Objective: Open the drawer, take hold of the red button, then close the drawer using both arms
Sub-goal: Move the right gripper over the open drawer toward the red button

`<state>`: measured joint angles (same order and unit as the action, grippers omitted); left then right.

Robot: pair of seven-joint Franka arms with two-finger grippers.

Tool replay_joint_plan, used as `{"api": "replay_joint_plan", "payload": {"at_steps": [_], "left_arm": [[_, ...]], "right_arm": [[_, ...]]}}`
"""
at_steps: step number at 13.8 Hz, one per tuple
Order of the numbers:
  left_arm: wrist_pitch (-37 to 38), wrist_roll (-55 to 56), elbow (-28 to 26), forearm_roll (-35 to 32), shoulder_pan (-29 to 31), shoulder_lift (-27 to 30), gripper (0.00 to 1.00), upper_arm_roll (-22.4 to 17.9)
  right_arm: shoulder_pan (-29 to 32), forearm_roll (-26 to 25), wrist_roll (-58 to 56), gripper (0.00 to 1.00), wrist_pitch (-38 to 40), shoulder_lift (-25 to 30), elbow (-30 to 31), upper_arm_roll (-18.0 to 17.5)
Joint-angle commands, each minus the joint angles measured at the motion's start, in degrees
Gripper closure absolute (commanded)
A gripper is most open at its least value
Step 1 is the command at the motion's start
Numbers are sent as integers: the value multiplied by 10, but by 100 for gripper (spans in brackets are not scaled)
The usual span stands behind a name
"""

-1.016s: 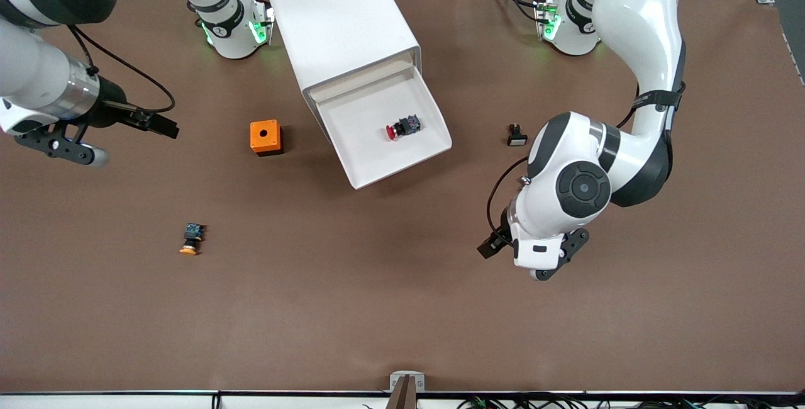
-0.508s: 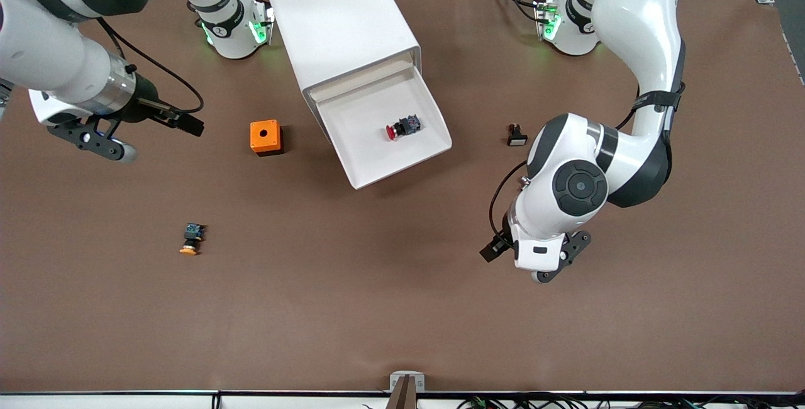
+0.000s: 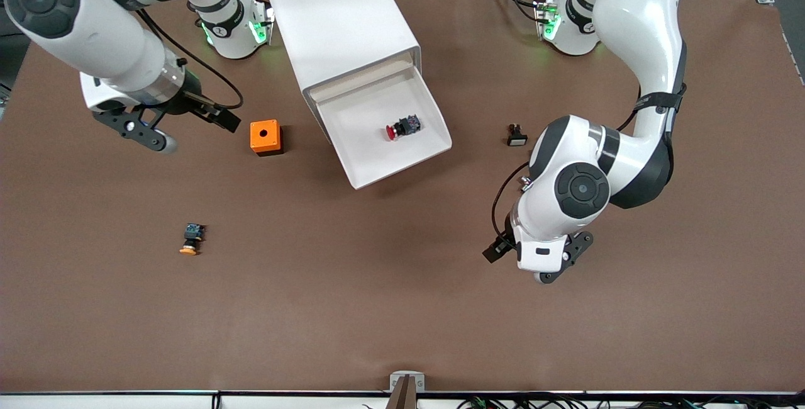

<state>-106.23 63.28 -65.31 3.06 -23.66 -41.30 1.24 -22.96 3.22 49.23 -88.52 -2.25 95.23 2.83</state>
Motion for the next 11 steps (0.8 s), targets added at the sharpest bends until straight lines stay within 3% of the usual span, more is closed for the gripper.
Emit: {"api": "replay_joint_plan", "payload": {"at_steps": [1, 11], "left_arm": [[-8, 5, -17, -15, -2, 10, 0, -3], [-4, 5, -30, -23, -1, 16, 0, -3]], "right_arm": [[-32, 3, 58, 0, -14, -11, -2, 6], [-140, 1, 275, 0, -76, -59, -2, 6]]}}
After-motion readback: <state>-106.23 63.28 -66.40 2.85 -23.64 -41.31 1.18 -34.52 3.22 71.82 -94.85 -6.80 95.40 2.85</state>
